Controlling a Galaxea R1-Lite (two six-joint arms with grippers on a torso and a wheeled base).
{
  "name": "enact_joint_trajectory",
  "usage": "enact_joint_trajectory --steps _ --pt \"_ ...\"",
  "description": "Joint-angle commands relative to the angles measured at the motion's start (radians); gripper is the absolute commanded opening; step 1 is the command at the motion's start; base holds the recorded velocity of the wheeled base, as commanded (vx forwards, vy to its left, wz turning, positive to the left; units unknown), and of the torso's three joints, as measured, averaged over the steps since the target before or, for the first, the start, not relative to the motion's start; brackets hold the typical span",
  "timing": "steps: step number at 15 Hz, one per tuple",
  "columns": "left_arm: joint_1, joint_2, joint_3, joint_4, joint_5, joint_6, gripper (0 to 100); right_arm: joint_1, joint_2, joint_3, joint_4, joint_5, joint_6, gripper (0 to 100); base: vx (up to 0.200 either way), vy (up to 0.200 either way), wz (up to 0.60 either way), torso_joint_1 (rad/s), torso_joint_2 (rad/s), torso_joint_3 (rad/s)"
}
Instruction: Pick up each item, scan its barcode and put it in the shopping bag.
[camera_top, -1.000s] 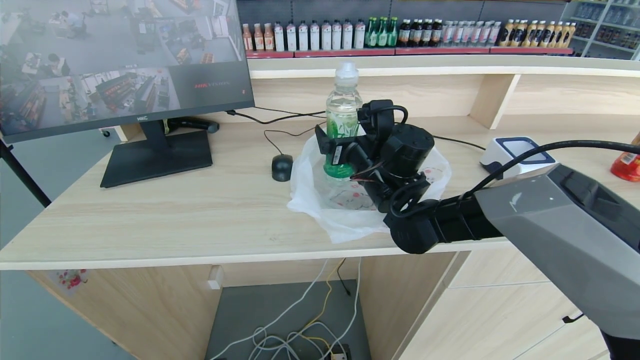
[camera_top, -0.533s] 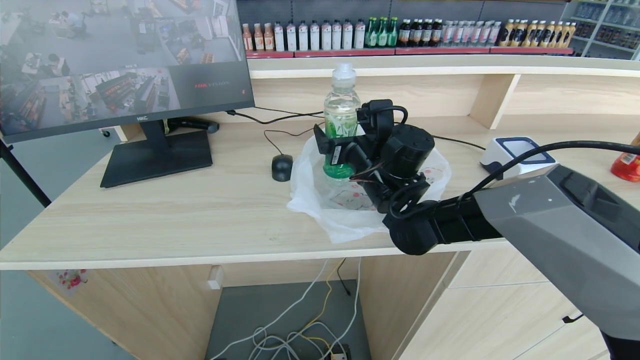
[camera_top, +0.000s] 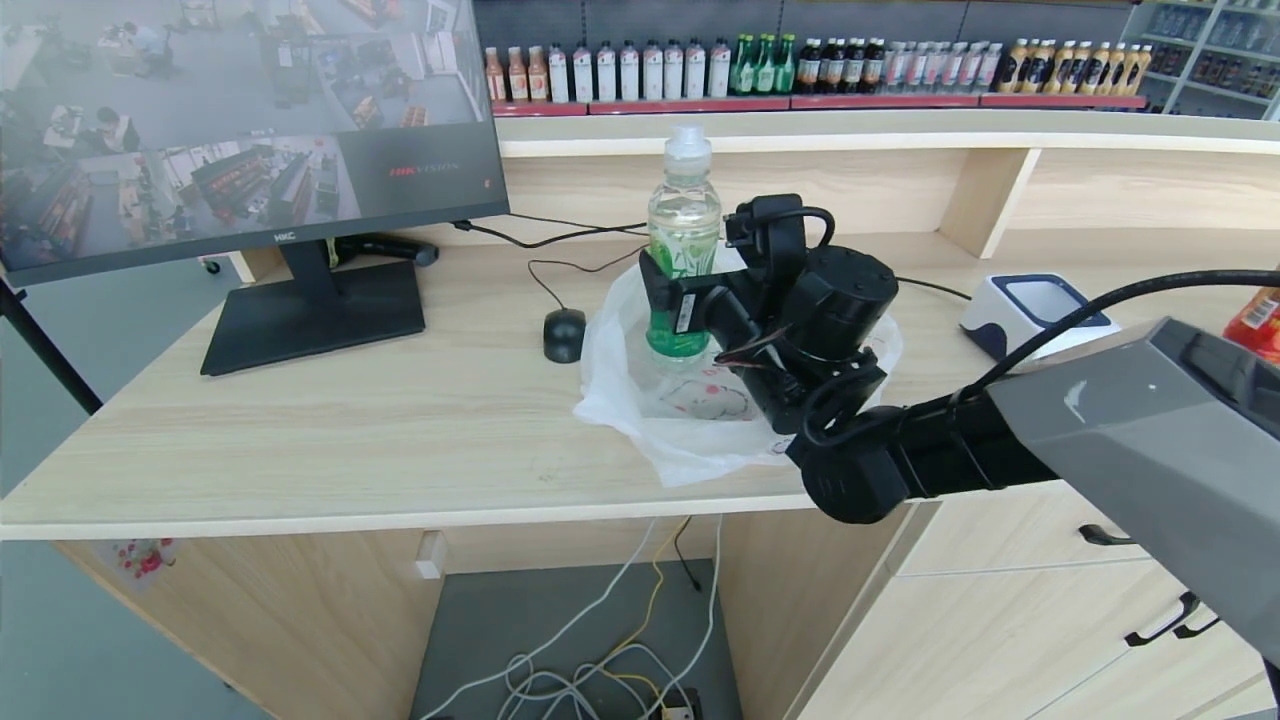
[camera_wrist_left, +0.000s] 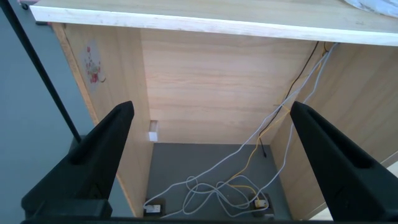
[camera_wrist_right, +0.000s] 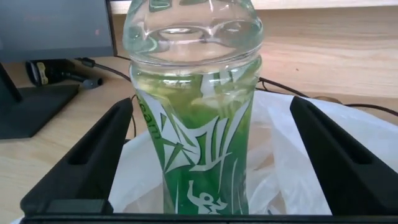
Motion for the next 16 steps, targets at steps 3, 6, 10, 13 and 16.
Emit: enact_joint_trajectory --steps 3,6,10,13,16 --pt "0.000 0.000 0.000 0.000 0.000 0.000 100 0.013 -0.123 0.160 -0.053 -0.007 0.001 100 0.000 0.000 0.00 0.000 0.00 0.000" --pt "0.000 0.000 0.000 0.000 0.000 0.001 100 0.052 -0.208 0.340 -0.128 -0.007 0.002 100 0.000 0.000 0.00 0.000 0.00 0.000" --pt "0.000 0.000 0.000 0.000 0.000 -0.002 100 0.108 -0.278 0.603 -0.392 -0.001 -0.030 100 0.000 0.000 0.00 0.000 0.00 0.000" --pt "0.000 0.000 0.000 0.000 0.000 -0.002 100 0.151 -0.321 0.715 -0.421 0.005 -0.059 100 0.000 0.000 0.00 0.000 0.00 0.000" --pt "0.000 0.000 0.000 0.000 0.000 -0.002 100 0.202 -0.327 0.702 -0.421 0.006 -0.048 100 0.000 0.000 0.00 0.000 0.00 0.000"
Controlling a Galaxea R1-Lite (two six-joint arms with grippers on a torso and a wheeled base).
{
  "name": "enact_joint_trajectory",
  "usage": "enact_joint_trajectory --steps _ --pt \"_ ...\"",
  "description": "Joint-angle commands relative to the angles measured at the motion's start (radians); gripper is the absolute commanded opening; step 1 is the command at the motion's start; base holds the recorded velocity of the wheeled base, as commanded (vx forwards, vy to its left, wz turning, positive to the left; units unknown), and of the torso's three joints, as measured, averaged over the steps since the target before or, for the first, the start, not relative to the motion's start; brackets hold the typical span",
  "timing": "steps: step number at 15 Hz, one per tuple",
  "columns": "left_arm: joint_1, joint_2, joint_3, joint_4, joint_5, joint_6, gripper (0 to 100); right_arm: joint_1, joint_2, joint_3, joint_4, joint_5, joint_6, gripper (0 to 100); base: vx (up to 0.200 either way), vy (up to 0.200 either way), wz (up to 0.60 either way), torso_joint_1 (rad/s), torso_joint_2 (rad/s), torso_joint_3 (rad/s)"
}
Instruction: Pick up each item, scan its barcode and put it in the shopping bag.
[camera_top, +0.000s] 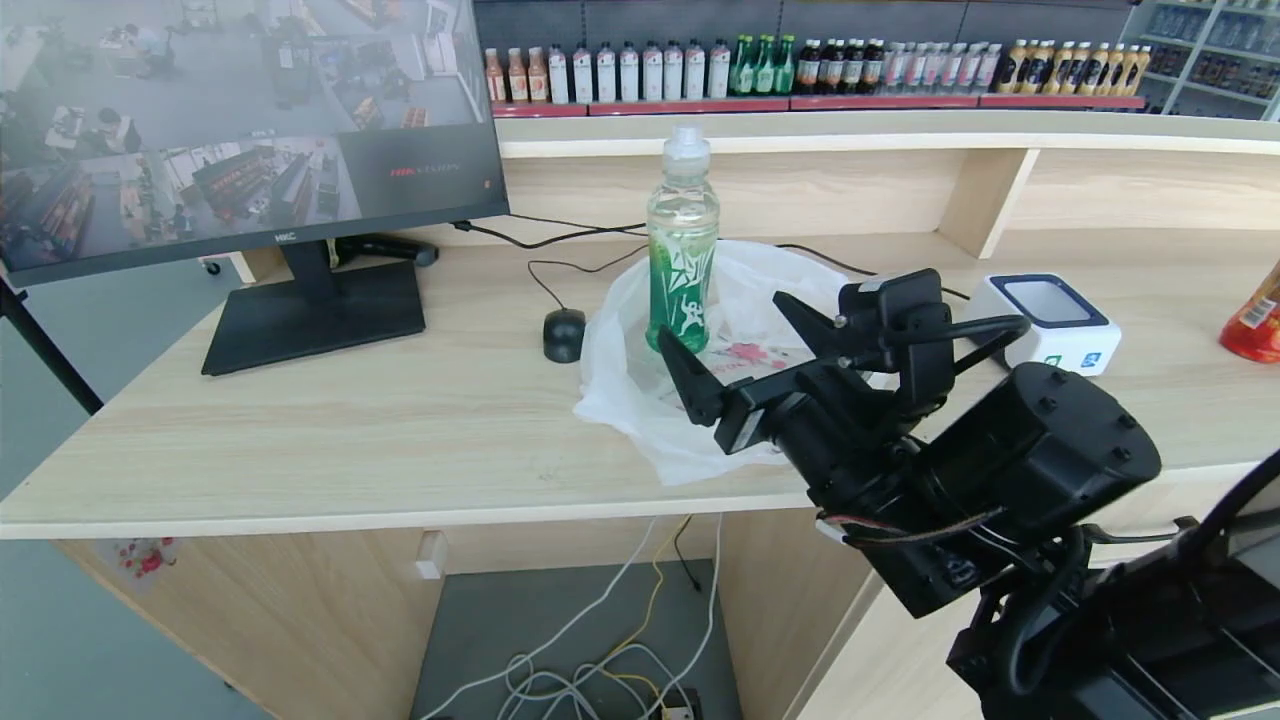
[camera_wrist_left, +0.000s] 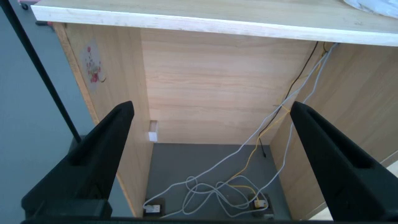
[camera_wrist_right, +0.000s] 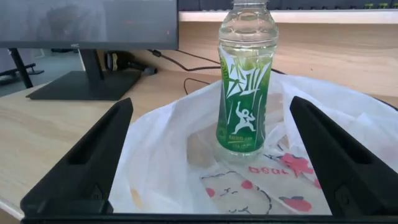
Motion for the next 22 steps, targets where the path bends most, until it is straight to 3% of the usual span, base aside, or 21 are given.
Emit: enact_joint_trajectory --steps 1,6,22 --pt "0.000 0.000 0.000 0.000 0.000 0.000 100 0.049 -0.012 -0.005 -0.001 0.004 0.014 100 0.000 0.000 0.00 0.000 0.00 0.000" --pt "0.000 0.000 0.000 0.000 0.000 0.003 100 0.067 -0.015 0.015 -0.001 0.061 0.060 100 0.000 0.000 0.00 0.000 0.00 0.000" --pt "0.000 0.000 0.000 0.000 0.000 0.001 100 0.010 -0.022 0.015 -0.001 0.058 0.120 100 0.000 -0.200 0.00 0.005 0.00 0.001"
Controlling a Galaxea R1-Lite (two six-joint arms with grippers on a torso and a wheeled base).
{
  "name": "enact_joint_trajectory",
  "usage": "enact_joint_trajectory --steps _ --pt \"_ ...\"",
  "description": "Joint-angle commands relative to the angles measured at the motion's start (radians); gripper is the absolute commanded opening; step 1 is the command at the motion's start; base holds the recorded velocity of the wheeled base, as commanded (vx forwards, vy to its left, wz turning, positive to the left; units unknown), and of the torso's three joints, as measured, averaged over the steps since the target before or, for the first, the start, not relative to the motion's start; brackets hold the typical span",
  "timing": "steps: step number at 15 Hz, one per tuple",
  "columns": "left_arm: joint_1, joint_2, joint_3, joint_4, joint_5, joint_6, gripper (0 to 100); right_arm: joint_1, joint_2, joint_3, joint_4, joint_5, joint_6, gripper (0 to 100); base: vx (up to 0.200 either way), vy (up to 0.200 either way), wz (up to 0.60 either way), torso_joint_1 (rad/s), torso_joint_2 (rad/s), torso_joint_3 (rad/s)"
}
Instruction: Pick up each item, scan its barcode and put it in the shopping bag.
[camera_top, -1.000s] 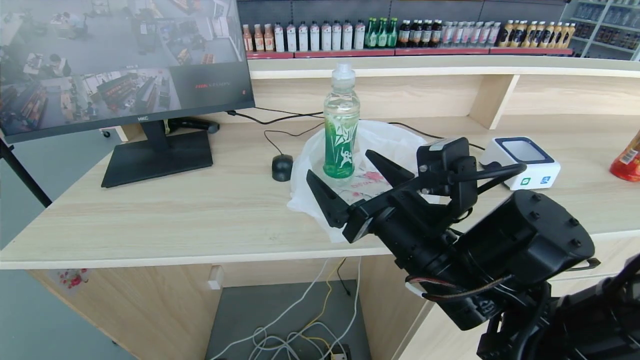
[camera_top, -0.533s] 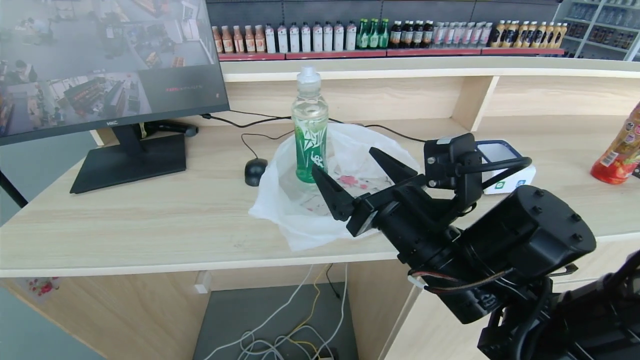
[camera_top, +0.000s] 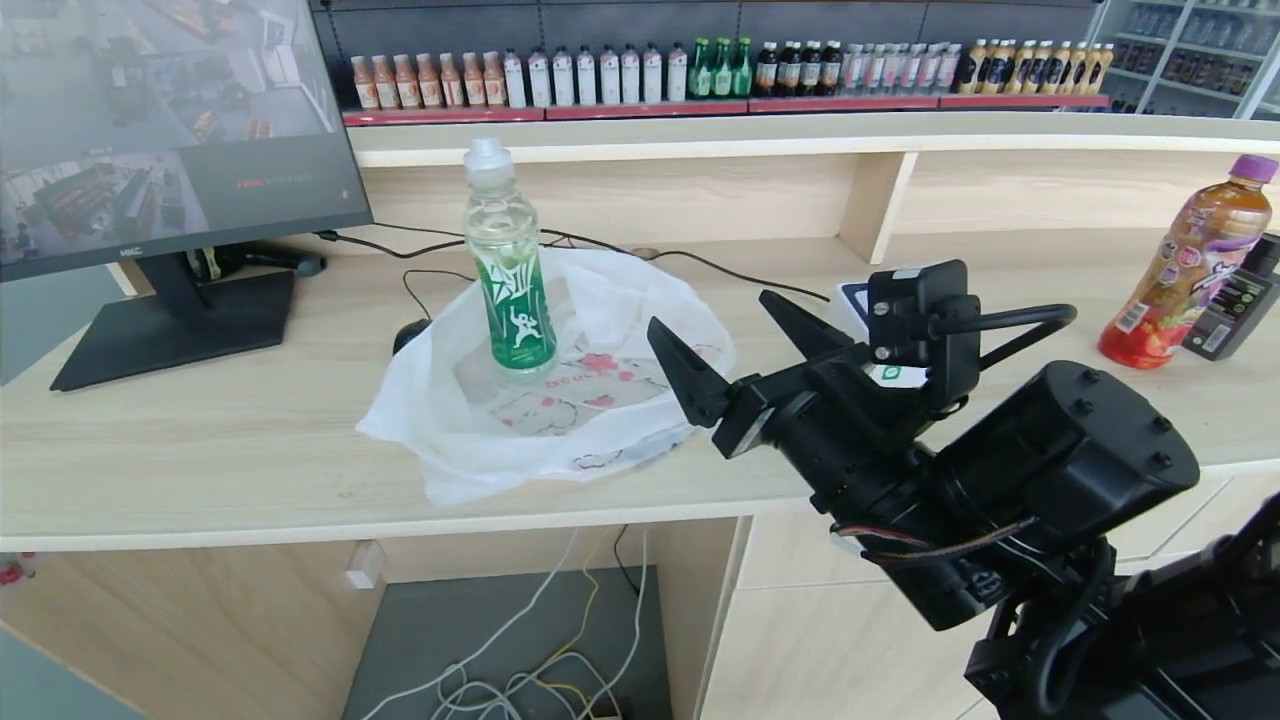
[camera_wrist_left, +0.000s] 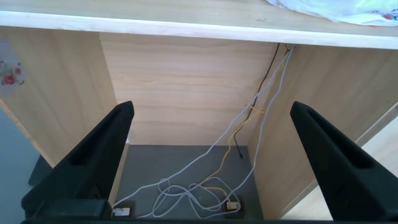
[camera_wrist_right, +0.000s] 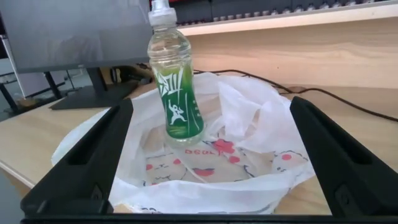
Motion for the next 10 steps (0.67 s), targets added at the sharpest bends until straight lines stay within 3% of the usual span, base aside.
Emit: enact_joint_trajectory --steps 1,10 --pt "0.000 0.000 0.000 0.000 0.000 -0.001 100 0.000 0.003 -0.009 -0.001 0.000 -0.001 100 0.000 -0.200 0.00 -0.002 0.00 0.002" --pt "0.000 0.000 0.000 0.000 0.000 -0.002 100 0.000 -0.049 0.057 -0.001 -0.009 -0.002 100 0.000 -0.200 0.00 0.003 0.00 0.003"
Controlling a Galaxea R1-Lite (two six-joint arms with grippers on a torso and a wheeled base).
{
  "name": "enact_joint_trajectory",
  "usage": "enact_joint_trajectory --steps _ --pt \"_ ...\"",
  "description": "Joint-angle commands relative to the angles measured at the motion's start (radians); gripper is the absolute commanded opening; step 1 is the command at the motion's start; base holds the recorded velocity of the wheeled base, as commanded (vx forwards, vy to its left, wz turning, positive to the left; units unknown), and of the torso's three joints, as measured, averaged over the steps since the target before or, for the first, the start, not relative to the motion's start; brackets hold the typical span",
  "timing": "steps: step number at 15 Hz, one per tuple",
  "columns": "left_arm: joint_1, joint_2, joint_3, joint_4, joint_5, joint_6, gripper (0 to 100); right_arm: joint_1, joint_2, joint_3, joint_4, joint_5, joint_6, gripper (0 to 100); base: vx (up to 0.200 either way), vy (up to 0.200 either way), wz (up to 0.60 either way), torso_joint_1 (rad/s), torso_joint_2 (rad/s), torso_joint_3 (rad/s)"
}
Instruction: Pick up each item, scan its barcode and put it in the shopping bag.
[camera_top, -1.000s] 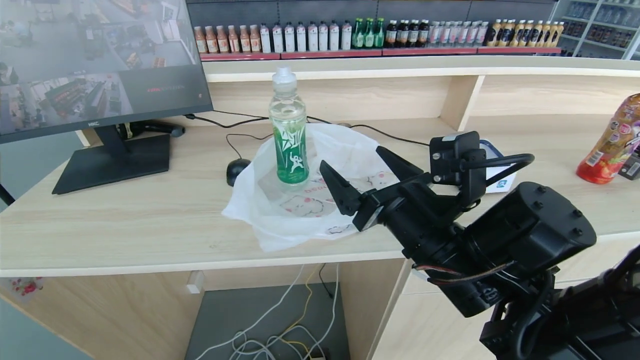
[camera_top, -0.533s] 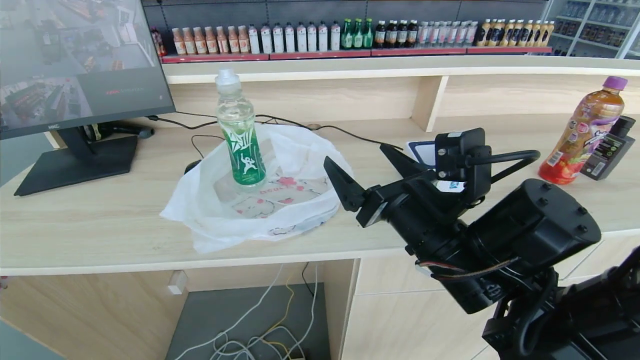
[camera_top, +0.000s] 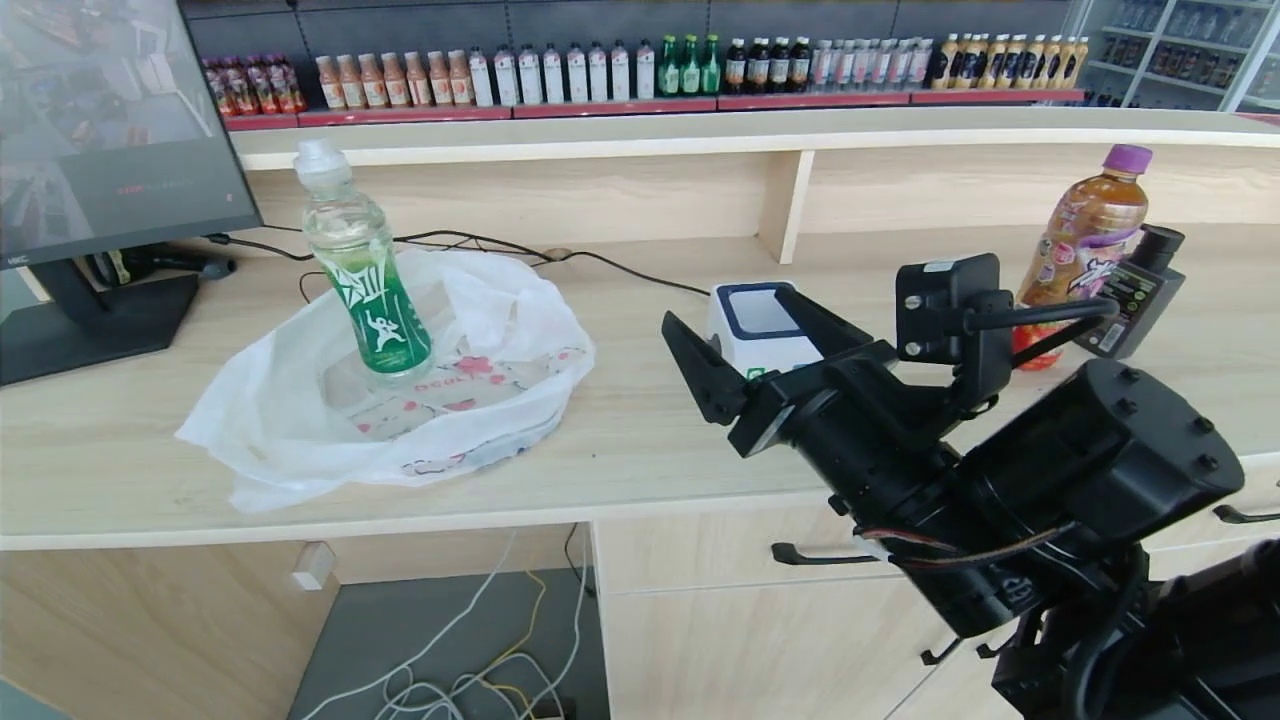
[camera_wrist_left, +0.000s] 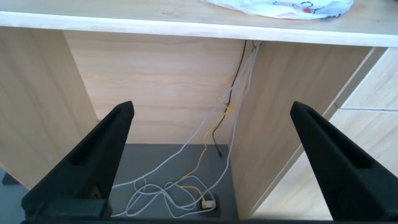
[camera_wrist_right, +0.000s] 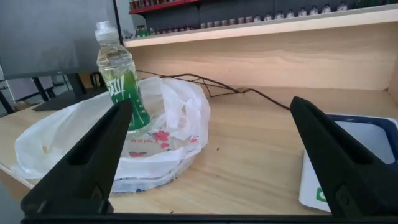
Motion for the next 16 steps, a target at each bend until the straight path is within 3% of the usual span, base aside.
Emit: enact_joint_trajectory --steps 1,16 --pt "0.000 0.000 0.000 0.000 0.000 0.000 100 0.000 -0.020 0.049 -0.001 0.000 -0.001 100 0.000 -0.200 0.00 0.007 0.00 0.002" --pt "0.000 0.000 0.000 -0.002 0.000 -0.002 100 -0.001 -0.037 0.049 -0.001 0.000 -0.001 100 0.000 -0.200 0.00 0.002 0.00 0.003"
